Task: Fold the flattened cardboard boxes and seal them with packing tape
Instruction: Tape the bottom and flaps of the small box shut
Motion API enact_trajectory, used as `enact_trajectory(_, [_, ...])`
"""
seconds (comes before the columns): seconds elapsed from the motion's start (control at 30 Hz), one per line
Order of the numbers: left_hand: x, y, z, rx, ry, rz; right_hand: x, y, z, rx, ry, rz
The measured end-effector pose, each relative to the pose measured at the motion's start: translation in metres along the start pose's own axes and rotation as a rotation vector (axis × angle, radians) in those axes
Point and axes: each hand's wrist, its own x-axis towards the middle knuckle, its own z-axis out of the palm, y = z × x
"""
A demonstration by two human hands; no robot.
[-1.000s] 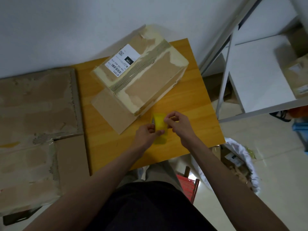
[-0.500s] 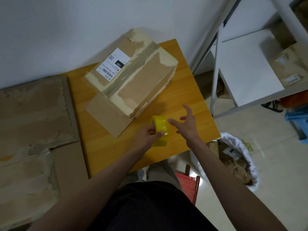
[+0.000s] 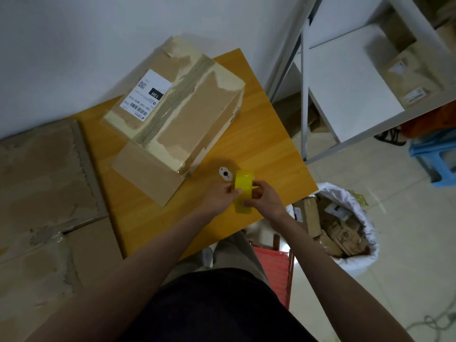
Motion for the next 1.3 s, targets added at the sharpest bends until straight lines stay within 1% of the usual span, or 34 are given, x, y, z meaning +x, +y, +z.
enact_trajectory(0.07, [0.002, 0.0, -0.005, 0.053, 0.022, -0.008, 0.007, 0.002, 0.004, -0.192, 0.12, -0.049])
enact_trajectory(0.17, [-0.001, 0.001, -0.017, 0.112, 0.049, 0.063, 0.02, -0.001, 0.01, -0.437, 0.254, -0.101])
enact_trajectory(0.23, [-0.005, 0.002, -0.025, 0.109, 0.085, 0.127, 0.028, -0.005, 0.013, -0.557, 0.31, -0.095])
enact_trajectory(0.33, [-0.013, 0.007, -0.04, 0.14, 0.177, 0.179, 0.038, -0.007, 0.017, -0.667, 0.344, -0.115])
enact_trajectory(0.43, [-0.023, 0.01, -0.058, 0.165, 0.297, 0.296, 0.044, -0.006, 0.022, -0.706, 0.307, -0.088])
enact_trajectory(0.5, [-0.03, 0.004, -0.074, 0.201, 0.424, 0.384, 0.043, -0.011, 0.026, -0.636, 0.313, -0.057])
enact_trajectory(0.53, [-0.033, -0.003, -0.082, 0.24, 0.495, 0.405, 0.041, -0.015, 0.029, -0.591, 0.342, -0.064])
enact_trajectory(0.57, [-0.035, -0.012, -0.091, 0.304, 0.56, 0.416, 0.038, -0.021, 0.032, -0.566, 0.391, -0.12])
enact_trajectory(0.6, [-0.037, -0.024, -0.1, 0.395, 0.612, 0.419, 0.035, -0.03, 0.038, -0.563, 0.437, -0.229])
enact_trajectory(0.63, [-0.038, -0.036, -0.108, 0.504, 0.634, 0.416, 0.031, -0.04, 0.044, -0.569, 0.458, -0.377])
enact_trajectory(0.67, [-0.038, -0.048, -0.114, 0.62, 0.617, 0.405, 0.026, -0.053, 0.053, -0.585, 0.451, -0.54])
enact_trajectory(0.73, [-0.036, -0.07, -0.122, 0.809, 0.53, 0.353, 0.018, -0.079, 0.074, -0.648, 0.378, -0.828])
enact_trajectory(0.77, [-0.035, -0.078, -0.125, 0.874, 0.496, 0.322, 0.015, -0.09, 0.085, -0.691, 0.323, -0.928])
enact_trajectory(0.8, [-0.033, -0.084, -0.126, 0.918, 0.484, 0.305, 0.014, -0.1, 0.096, -0.738, 0.258, -0.989])
enact_trajectory(0.9, [-0.028, -0.088, -0.133, 0.971, 0.497, 0.299, 0.017, -0.12, 0.117, -0.917, 0.082, -1.061])
enact_trajectory(1.0, [-0.022, -0.088, -0.146, 0.984, 0.523, 0.264, 0.027, -0.128, 0.124, -1.094, -0.029, -1.102])
enact_trajectory(1.1, [-0.018, -0.09, -0.17, 1.006, 0.541, 0.24, 0.032, -0.128, 0.123, -1.195, -0.055, -1.104])
enact_trajectory(1.2, [-0.013, -0.089, -0.199, 1.016, 0.542, 0.242, 0.032, -0.127, 0.12, -1.18, -0.068, -1.095])
enact_trajectory(1.3, [-0.005, -0.086, -0.229, 1.059, 0.559, 0.208, 0.031, -0.132, 0.121, -1.138, -0.072, -1.087])
